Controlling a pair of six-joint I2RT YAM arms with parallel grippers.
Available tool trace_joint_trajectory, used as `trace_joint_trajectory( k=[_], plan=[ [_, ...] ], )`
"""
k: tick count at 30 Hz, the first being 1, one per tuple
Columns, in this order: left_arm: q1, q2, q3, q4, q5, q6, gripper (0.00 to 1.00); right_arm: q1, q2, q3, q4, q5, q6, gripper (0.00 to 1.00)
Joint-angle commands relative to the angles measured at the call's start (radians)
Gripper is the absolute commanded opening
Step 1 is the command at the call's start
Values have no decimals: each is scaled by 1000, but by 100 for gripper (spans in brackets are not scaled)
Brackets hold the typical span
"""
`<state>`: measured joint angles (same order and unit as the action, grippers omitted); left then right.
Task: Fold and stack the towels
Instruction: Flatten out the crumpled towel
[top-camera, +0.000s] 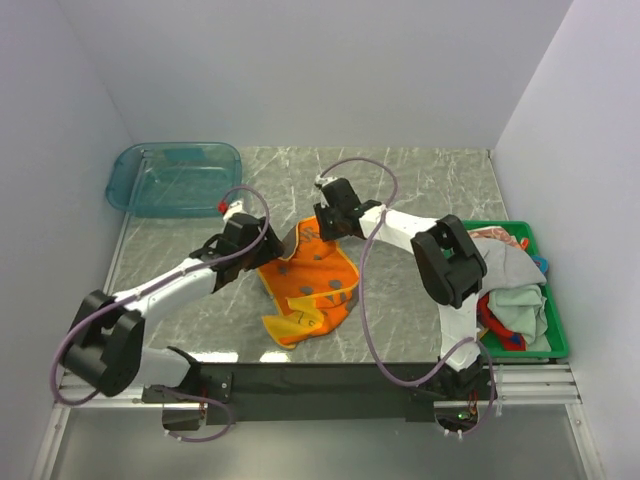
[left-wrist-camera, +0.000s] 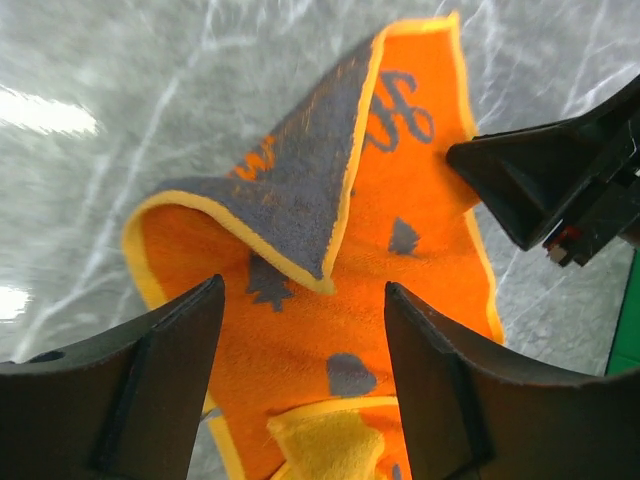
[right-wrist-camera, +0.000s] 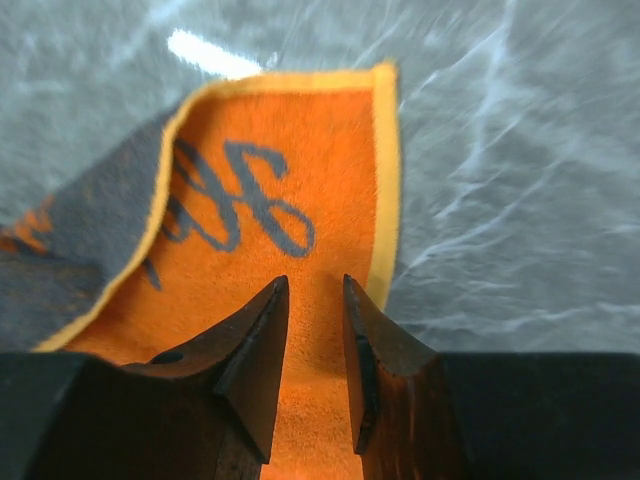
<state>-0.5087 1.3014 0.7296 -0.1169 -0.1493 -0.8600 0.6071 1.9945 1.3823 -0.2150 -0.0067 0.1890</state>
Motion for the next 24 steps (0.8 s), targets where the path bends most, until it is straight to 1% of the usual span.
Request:
trace_joint_trajectory(
  k=[1,3,6,9,13,14,18,19,21,22,24],
  plan=[
    [-20,71,24,91,31,-59,71,-1,30,44,-9,-58,10,36],
    [-21,114,40,97,15,-89,72,-3,53,35,-11,-62,32,36],
    [-22,160,51,108,-15,-125,72,-10,59,-5,-3,-27,85,36],
    [-21,200,66,143,-13,-151,69,-18,49,-58,-6,5,136,35],
    [-21,243,94,181,-4,-178,59,-21,12,-140,17,23,182,35],
    [-21,263,102,184,1,-182,58,-21,6,-169,25,27,197,35],
    [-21,305,151,192,30,-203,49,-21,-34,-224,42,59,239,36],
    [-22,311,155,192,34,-205,38,-21,-40,-241,43,72,247,36],
    [-21,329,177,186,42,-205,24,-26,-57,-256,45,88,277,35],
    [-21,334,186,178,42,-202,12,-32,-63,-272,45,96,288,35],
    [-17,351,221,169,36,-189,1,-44,-77,-288,48,103,320,35]
  ],
)
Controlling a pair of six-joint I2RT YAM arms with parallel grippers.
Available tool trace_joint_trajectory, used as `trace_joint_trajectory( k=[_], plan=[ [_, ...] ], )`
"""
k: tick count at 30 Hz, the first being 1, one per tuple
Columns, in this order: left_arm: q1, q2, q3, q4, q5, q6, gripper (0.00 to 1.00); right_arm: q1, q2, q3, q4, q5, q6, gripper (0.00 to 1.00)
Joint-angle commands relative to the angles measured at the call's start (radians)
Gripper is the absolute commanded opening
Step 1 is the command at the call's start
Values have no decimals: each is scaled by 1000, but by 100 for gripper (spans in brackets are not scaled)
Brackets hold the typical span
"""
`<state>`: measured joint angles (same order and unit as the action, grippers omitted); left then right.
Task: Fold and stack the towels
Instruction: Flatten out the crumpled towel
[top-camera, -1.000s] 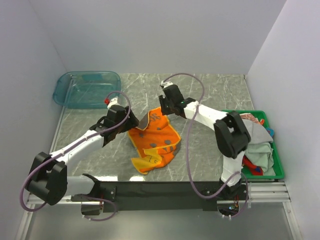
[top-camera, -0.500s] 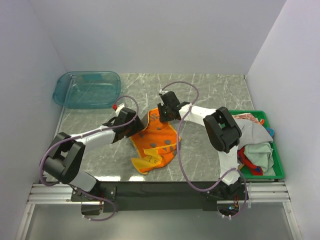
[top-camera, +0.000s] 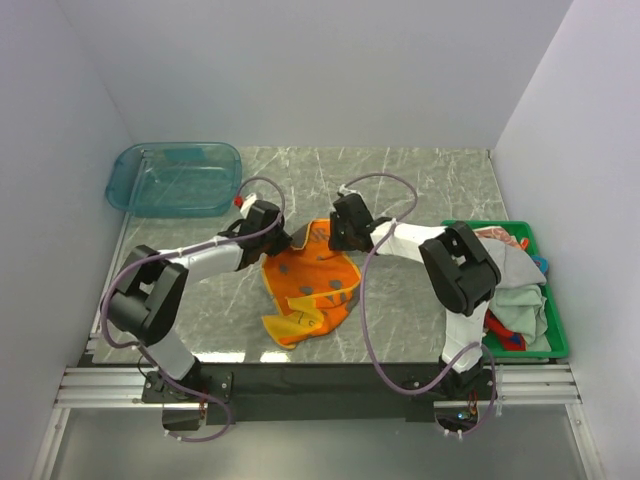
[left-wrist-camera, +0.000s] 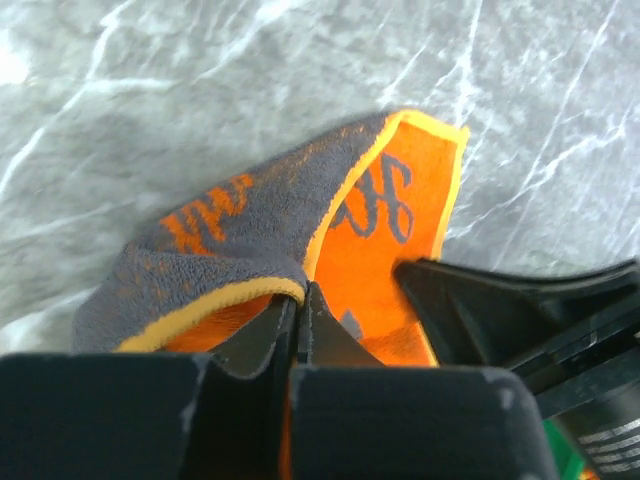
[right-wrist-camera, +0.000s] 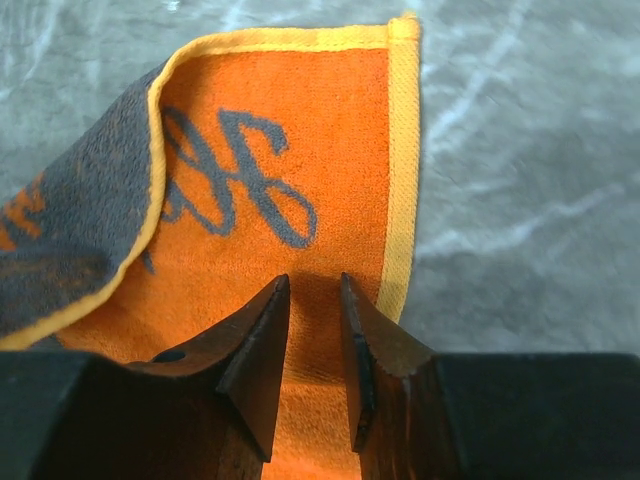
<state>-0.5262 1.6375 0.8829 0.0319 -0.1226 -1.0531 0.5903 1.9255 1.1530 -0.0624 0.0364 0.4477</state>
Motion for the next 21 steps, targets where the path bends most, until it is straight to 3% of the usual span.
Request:
trace_joint_trajectory(
  k=[1,9,15,18,21],
  plan=[
    [6,19,85,13,8,7,1,-35,-13,-76,-105,66,72,34],
    [135,172,267,29,84,1,1,-138,-51,-113,-68,63,143,34],
    [183,369,482,16,189,45,9,-170,6,28,-83,68,95,35],
    [212,429,531,17,198,32,25,-190,38,92,-89,82,103,35],
    [249,469,559,49,236,15,47,-207,47,142,-94,92,92,37]
  ],
)
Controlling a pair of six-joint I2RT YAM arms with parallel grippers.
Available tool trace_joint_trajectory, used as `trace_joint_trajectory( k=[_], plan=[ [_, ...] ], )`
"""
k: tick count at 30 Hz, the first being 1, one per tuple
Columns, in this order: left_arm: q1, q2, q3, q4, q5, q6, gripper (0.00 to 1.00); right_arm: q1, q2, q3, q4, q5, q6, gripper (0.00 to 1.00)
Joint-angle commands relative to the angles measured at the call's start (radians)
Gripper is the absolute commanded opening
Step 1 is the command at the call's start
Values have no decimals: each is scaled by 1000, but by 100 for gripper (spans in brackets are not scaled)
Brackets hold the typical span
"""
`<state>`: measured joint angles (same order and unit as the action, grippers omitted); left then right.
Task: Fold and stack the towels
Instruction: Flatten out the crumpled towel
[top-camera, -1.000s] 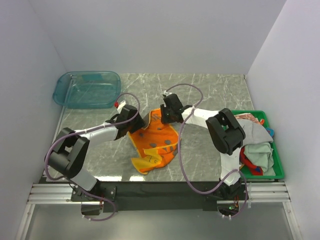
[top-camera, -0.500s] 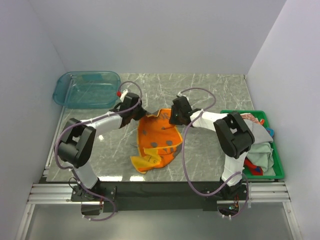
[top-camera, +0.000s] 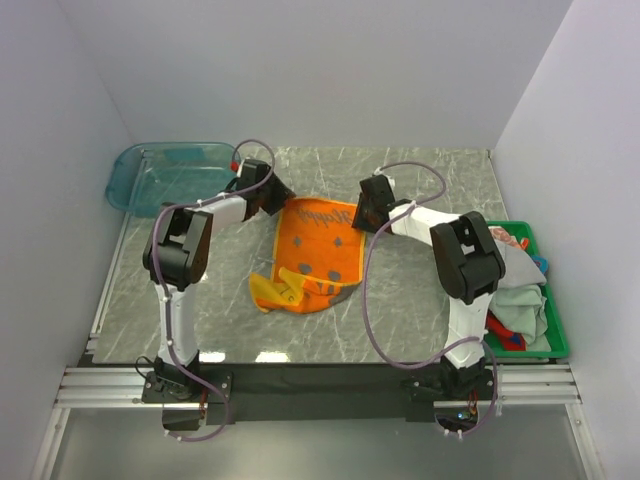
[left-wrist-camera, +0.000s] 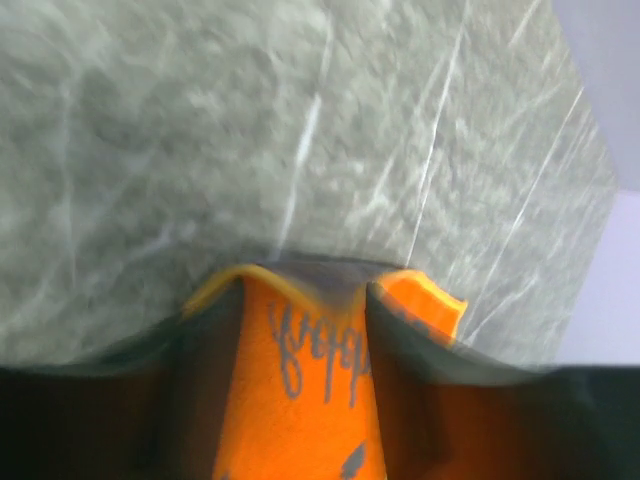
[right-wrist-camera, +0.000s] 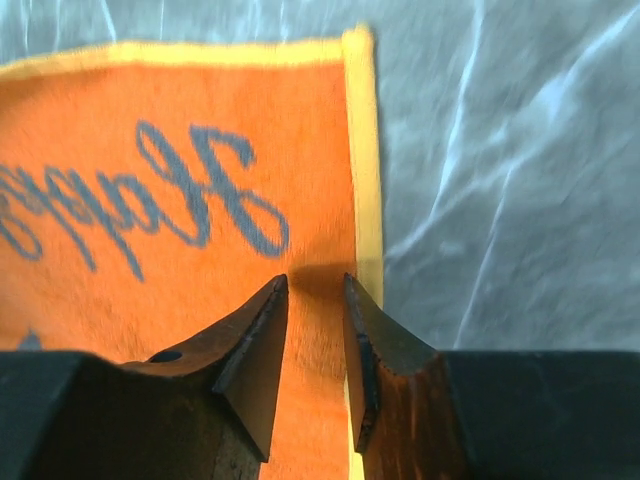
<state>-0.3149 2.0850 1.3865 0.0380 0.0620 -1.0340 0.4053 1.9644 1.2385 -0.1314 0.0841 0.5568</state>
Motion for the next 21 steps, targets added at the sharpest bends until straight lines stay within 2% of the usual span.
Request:
trace_joint_trajectory(
  k=[1,3,4,6,7,10,13,14,17,21],
  plan=[
    [49,27,65,60,65,-1,61,-20,2,71,-30,63,-26,39],
    [54,24,92,60,103,21,76,-20,-34,73,-31,74,-55,41],
    [53,17,95,59,105,35,87,-17,-56,53,-21,75,-67,45],
    [47,-48,72,60,108,67,94,-16,-139,23,-10,54,-100,48],
    [39,-75,60,57,108,81,98,-2,-169,-14,1,39,-112,53],
    [2,-212,-4,1,72,146,99,55,-283,-85,-11,20,-153,59],
    [-51,-366,-114,-81,-9,178,97,119,-361,-143,-59,-1,-188,59],
    [-65,-453,-197,-85,-23,178,96,169,-392,-161,-65,-7,-204,59],
    [-125,-625,-349,-127,-92,189,94,271,-441,-217,-85,-69,-239,59],
    [-184,-822,-498,-237,-192,219,95,400,-463,-247,-65,-79,-198,59]
  ],
)
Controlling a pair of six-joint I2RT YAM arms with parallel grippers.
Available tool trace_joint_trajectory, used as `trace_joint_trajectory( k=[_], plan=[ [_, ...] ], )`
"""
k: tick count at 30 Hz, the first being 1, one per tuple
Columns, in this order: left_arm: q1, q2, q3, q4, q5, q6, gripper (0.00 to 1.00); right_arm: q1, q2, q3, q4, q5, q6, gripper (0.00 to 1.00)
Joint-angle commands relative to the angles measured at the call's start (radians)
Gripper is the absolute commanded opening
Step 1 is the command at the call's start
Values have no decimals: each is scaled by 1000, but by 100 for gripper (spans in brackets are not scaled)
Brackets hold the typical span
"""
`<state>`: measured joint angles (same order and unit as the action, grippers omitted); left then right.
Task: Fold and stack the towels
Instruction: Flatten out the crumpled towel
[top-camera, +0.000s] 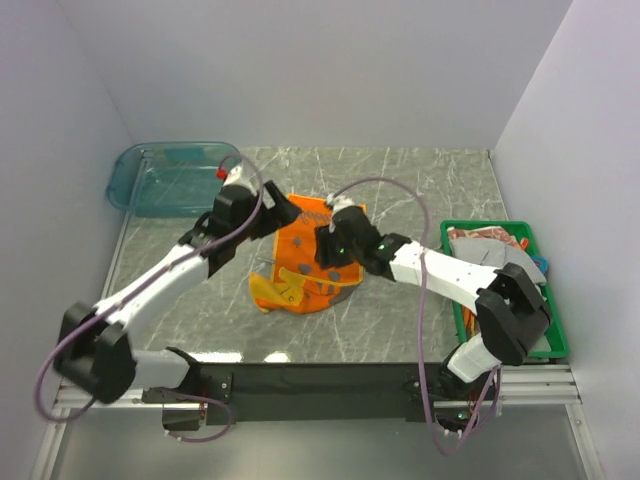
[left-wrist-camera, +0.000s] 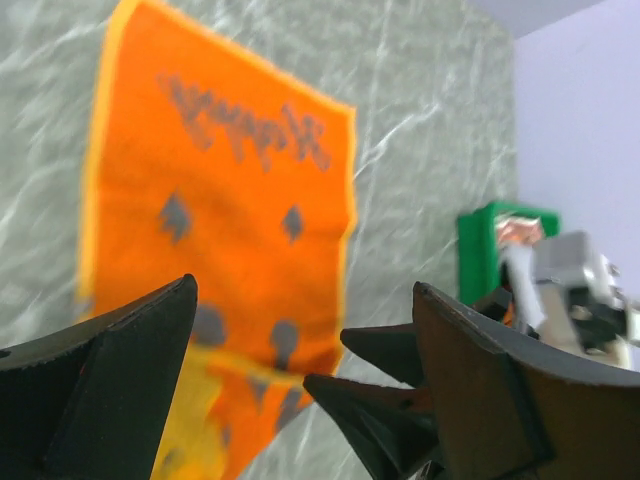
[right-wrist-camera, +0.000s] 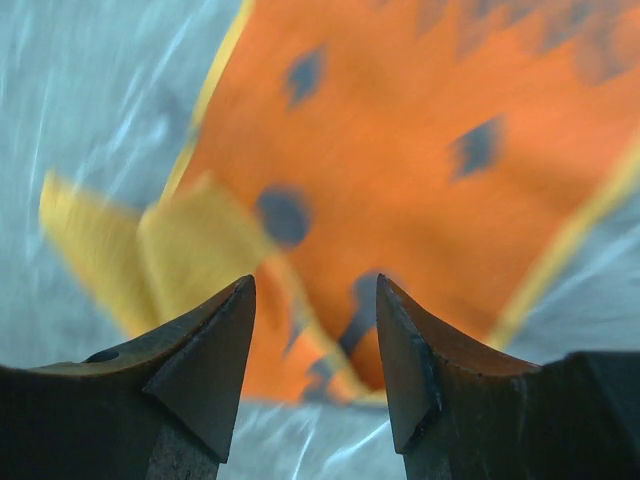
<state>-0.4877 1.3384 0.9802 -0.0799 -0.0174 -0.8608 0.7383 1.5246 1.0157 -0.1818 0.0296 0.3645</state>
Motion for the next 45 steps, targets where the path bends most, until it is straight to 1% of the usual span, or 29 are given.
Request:
trace_joint_trajectory(
  k=[1,3,4,5,7,10,15,18,21,22,23,24,26,29,30,31,33,35,36,38,39,40,42,43,45],
  plan=[
    [-15,-156,-124,-165,-119,45,95,85,-18,-20,-2,-26,7,61],
    [-14,-241,-213,-211,-162,36,96,140,14,4,-4,-5,16,63],
    [-14,-328,-242,-251,-182,31,96,156,29,35,-10,7,16,65],
    [-12,-370,-296,-271,-197,29,96,168,61,52,-16,29,8,66],
    [-12,-470,-336,-310,-240,25,98,203,98,104,-33,44,-10,68],
    [-9,-559,-385,-385,-259,17,99,236,190,174,-62,76,-32,68],
    [-8,-628,-410,-429,-271,2,97,265,272,263,-84,122,-44,64],
    [-8,-642,-399,-432,-254,8,97,277,324,299,-108,171,-47,58],
    [-9,-642,-371,-457,-256,22,97,279,348,325,-123,223,-42,37],
    [-9,-651,-364,-466,-257,25,97,282,342,313,-108,225,-42,25],
    [-8,-657,-364,-468,-260,29,96,282,335,302,-101,225,-41,21],
    [-9,-666,-362,-468,-263,29,96,283,329,281,-93,225,-39,9],
    [-9,-685,-367,-465,-268,29,96,283,303,262,-97,234,-29,0],
    [-9,-685,-367,-462,-257,28,96,299,215,204,-110,251,0,0],
    [-8,-682,-365,-462,-251,29,96,303,183,157,-108,254,11,0],
    [-9,-673,-364,-463,-250,29,96,309,116,130,-114,257,45,0],
    [-8,-665,-362,-457,-236,32,96,315,51,49,-125,262,89,0],
    [-9,-654,-364,-445,-230,32,96,326,-49,-15,-136,260,164,0],
    [-8,-653,-365,-442,-228,29,96,331,-81,-88,-137,251,192,0],
    [-9,-639,-365,-432,-213,31,96,348,-176,-164,-140,244,257,0],
    [-9,-636,-365,-425,-207,31,96,355,-207,-231,-145,228,277,3],
    [-9,-619,-362,-417,-194,32,96,366,-268,-264,-148,221,313,5],
    [-9,-602,-362,-408,-181,36,96,403,-325,-337,-162,201,338,12],
    [-11,-581,-360,-394,-165,37,96,417,-375,-354,-191,193,365,13],
    [-9,-562,-362,-377,-155,40,96,470,-417,-397,-238,187,395,16]
  ],
)
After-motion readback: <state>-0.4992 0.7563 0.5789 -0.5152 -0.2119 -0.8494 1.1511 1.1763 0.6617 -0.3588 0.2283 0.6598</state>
